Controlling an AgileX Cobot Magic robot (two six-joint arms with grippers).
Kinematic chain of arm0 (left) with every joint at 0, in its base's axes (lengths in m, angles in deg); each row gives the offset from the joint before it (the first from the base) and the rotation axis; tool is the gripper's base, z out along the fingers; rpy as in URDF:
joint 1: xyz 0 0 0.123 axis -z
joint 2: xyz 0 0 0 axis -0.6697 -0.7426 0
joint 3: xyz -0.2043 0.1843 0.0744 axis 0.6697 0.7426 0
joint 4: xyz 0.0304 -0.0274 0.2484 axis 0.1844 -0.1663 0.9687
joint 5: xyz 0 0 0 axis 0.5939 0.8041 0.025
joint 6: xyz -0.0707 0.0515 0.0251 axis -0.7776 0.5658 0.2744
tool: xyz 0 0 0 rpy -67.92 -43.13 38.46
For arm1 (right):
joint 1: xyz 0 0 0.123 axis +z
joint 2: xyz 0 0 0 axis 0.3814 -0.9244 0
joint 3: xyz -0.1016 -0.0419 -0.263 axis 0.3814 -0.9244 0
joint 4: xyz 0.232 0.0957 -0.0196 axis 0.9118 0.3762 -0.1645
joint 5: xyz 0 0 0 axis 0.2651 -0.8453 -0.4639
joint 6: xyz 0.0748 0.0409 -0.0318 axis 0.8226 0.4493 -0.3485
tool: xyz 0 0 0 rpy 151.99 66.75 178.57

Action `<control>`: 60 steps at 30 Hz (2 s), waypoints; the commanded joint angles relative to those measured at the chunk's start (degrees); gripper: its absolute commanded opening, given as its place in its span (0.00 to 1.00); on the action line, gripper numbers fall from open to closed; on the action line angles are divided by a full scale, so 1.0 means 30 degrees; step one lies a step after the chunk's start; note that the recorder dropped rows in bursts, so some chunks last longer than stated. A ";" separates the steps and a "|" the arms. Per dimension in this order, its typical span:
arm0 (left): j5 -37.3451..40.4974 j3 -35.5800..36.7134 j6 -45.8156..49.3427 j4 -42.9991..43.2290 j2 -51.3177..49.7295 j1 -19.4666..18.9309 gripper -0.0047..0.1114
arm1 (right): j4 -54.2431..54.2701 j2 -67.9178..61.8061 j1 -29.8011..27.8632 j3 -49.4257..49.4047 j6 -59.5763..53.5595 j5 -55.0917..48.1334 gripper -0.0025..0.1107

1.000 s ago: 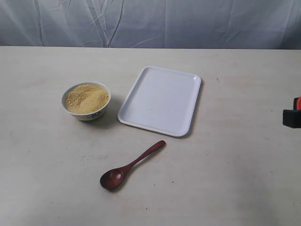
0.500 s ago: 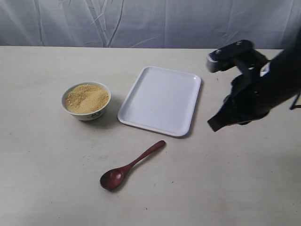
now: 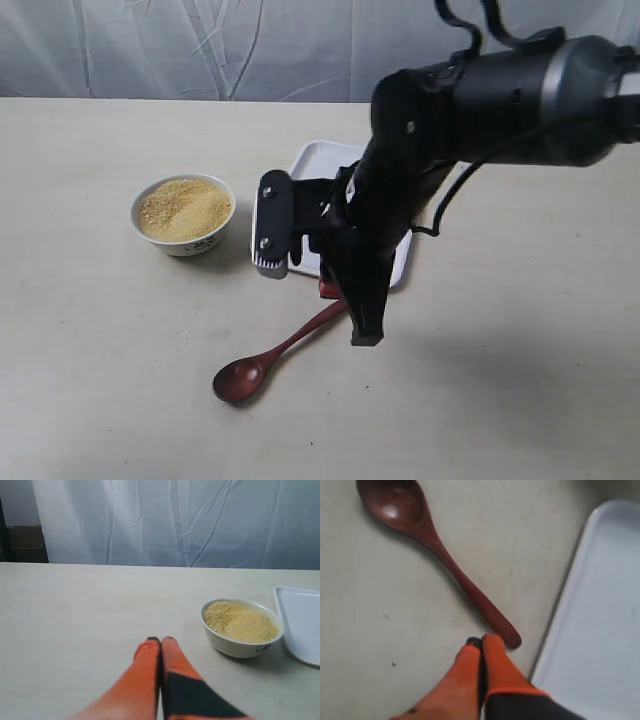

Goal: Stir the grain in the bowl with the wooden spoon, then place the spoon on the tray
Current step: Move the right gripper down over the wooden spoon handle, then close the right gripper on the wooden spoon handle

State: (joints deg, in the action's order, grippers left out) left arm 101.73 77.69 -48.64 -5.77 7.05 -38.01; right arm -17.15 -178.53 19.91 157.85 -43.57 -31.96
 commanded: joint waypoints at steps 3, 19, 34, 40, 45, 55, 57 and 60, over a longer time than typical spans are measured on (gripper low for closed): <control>-0.0155 0.0091 -0.0012 0.0000 0.0097 -0.0020 0.04 | -0.1205 -0.1525 0.0382 0.1315 -0.1928 -0.0027 0.18; -0.0121 0.0091 -0.0012 0.0000 0.0097 -0.0020 0.04 | -0.0945 -0.3412 0.0382 0.1403 -0.6514 0.1031 0.25; -0.0156 0.0091 -0.0012 0.0000 0.0097 -0.0020 0.04 | -0.0626 -0.3721 0.0382 0.1364 -0.6549 0.1251 0.39; -0.0156 0.0091 -0.0012 0.0000 0.0097 -0.0020 0.04 | 0.0023 -0.3721 0.0382 0.1335 -0.6962 0.1252 0.39; -0.0156 0.0091 -0.0012 0.0000 0.0097 -0.0020 0.04 | 0.0014 -0.3721 0.0382 0.1335 -0.6966 0.1501 0.39; -0.0156 0.0091 -0.0012 0.0000 0.0097 -0.0020 0.04 | 0.0020 -0.4103 0.0382 0.1335 -0.6966 0.1389 0.39; -0.0156 0.0091 -0.0012 0.0000 0.0097 -0.0020 0.04 | 0.0020 -0.4410 0.0382 0.1335 -0.6966 0.1429 0.39; -0.0156 0.0091 -0.0012 0.0000 0.0097 -0.0020 0.04 | 0.0094 -0.4487 0.0382 0.1335 -0.6891 0.1429 0.39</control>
State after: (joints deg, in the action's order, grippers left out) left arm 101.73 77.69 -48.64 -5.77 7.05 -38.01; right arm -17.10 -191.86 21.09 161.69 -64.12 -27.58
